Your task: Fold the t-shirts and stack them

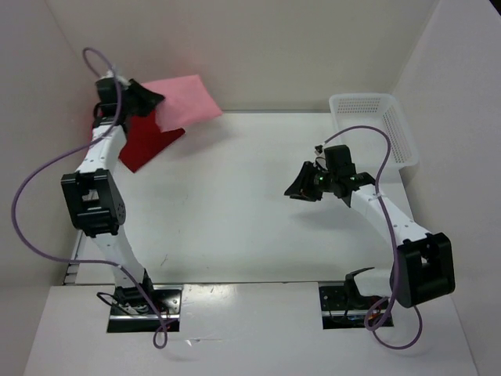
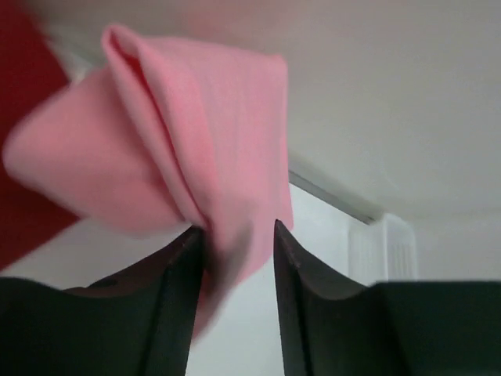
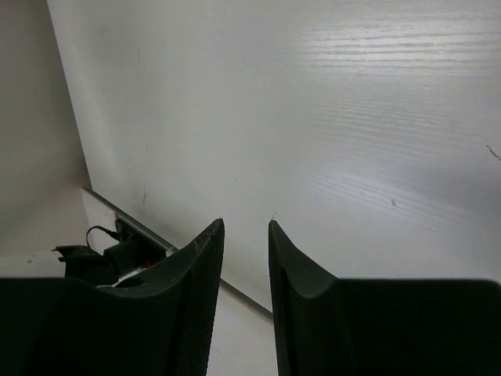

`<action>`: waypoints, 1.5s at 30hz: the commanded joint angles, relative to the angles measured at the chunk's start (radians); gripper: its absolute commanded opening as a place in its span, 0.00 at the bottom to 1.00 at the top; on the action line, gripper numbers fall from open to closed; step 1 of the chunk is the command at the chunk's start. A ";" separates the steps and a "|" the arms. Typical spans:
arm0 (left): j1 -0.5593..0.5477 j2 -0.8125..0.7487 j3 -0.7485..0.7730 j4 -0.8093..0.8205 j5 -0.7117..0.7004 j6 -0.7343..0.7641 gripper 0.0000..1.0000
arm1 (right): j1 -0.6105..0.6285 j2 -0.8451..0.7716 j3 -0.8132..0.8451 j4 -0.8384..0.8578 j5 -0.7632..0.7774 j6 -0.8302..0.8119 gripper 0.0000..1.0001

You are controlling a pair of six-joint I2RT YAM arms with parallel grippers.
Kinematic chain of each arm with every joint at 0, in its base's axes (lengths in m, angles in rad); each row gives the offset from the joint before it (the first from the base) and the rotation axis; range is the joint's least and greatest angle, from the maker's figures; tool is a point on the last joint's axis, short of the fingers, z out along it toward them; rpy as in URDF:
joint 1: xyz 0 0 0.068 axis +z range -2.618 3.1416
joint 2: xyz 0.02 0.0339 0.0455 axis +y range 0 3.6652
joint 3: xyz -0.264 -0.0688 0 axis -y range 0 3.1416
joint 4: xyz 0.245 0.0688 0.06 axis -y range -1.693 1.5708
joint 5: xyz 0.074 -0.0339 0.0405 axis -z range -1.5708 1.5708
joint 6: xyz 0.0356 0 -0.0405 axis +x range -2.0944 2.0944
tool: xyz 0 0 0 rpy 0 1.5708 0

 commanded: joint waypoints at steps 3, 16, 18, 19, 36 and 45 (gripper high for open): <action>0.276 -0.117 -0.349 0.114 -0.008 -0.104 0.69 | -0.006 0.029 0.043 -0.016 -0.036 -0.045 0.35; 0.305 -0.649 -0.804 -0.022 -0.085 0.000 1.00 | -0.015 0.083 0.049 0.015 -0.074 -0.088 0.35; 0.269 -0.694 -0.844 -0.056 -0.071 0.029 1.00 | -0.015 0.083 0.021 0.027 -0.074 -0.076 0.36; 0.220 -0.694 -0.856 -0.087 -0.028 0.046 1.00 | -0.015 0.083 0.003 0.027 -0.074 -0.076 0.38; -0.251 -0.941 -1.079 -0.220 0.055 0.042 1.00 | 0.037 0.026 -0.066 0.070 0.042 -0.028 1.00; -0.261 -0.849 -1.007 -0.237 0.126 0.140 1.00 | 0.037 0.026 -0.066 0.079 0.042 -0.010 1.00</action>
